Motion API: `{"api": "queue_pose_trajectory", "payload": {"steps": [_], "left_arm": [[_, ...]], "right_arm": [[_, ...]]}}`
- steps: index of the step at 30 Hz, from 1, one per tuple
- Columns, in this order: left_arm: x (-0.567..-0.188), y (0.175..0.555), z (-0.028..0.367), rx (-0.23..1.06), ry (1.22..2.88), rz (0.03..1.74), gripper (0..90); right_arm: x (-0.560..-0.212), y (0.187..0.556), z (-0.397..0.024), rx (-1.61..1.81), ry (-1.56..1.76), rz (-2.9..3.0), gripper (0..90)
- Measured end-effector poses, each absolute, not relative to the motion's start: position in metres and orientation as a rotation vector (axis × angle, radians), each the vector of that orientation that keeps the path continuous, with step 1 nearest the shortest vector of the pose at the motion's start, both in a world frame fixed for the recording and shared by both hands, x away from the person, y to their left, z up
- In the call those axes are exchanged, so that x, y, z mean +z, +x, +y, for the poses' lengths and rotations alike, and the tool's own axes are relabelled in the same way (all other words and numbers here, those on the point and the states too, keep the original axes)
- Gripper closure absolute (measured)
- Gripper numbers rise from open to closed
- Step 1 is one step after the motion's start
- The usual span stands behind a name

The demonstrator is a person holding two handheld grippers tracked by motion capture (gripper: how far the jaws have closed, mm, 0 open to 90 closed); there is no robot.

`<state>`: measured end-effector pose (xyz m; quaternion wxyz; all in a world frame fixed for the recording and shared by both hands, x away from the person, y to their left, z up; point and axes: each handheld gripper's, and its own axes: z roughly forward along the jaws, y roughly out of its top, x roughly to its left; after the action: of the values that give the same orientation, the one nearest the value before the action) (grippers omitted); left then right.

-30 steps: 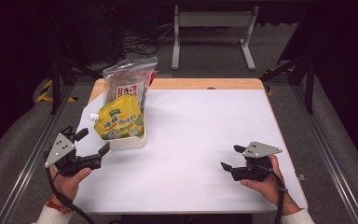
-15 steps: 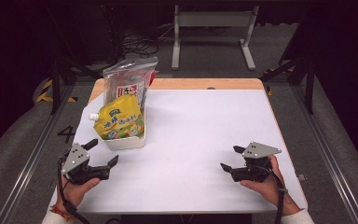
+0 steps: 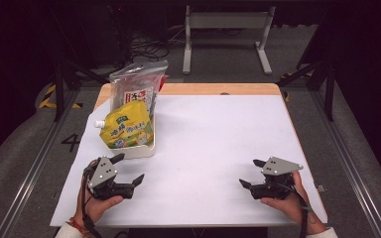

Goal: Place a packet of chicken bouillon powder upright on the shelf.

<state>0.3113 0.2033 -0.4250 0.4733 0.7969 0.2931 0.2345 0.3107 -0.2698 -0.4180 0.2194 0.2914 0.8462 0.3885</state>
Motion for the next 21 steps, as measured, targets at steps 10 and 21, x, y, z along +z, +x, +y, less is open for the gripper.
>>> {"api": "queue_pose_trajectory", "payload": {"steps": [10,21], "left_arm": [[-0.439,0.309,0.177,0.475,2.052,0.634,8.7],[-0.453,0.305,0.156,0.378,2.146,0.583,7.5]], "right_arm": [[-0.425,0.305,-0.27,1.043,0.788,2.361,17.6],[-0.431,0.299,-0.276,1.032,0.779,2.357,16.8]]}}
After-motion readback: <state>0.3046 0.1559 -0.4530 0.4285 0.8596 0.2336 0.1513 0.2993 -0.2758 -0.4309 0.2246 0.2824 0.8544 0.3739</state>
